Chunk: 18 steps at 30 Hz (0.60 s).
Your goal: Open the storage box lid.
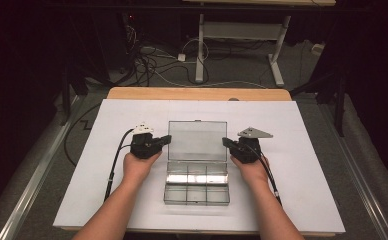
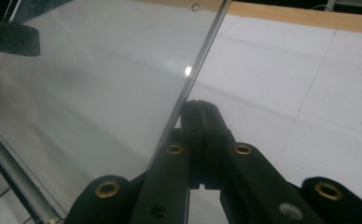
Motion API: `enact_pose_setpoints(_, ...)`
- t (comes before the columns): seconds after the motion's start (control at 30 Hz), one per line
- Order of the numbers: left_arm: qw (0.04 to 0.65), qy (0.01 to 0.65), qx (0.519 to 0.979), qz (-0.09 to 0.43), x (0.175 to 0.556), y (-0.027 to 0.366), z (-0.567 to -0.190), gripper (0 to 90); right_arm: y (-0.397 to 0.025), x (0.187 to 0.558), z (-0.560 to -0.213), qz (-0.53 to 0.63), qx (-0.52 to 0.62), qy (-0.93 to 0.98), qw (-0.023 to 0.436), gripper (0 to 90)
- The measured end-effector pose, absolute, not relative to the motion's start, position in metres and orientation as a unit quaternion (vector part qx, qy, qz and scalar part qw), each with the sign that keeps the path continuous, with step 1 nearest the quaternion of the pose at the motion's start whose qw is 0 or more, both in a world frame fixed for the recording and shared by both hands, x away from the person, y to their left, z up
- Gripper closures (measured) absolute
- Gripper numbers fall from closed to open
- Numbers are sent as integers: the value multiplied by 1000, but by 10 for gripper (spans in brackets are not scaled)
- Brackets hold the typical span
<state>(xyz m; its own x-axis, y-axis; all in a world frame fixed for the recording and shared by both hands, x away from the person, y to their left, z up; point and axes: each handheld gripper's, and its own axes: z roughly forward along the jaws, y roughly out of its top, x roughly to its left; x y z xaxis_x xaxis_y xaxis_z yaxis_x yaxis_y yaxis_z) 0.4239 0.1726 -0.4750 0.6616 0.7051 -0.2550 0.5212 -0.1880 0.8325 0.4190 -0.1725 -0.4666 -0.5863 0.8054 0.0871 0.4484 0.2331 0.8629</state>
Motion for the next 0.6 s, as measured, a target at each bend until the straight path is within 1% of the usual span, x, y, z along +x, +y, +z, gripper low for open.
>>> enact_pose_setpoints(0.6,441,425,787,74,433,167,-488,876,-166,434,-481,408,442,782,161,900)
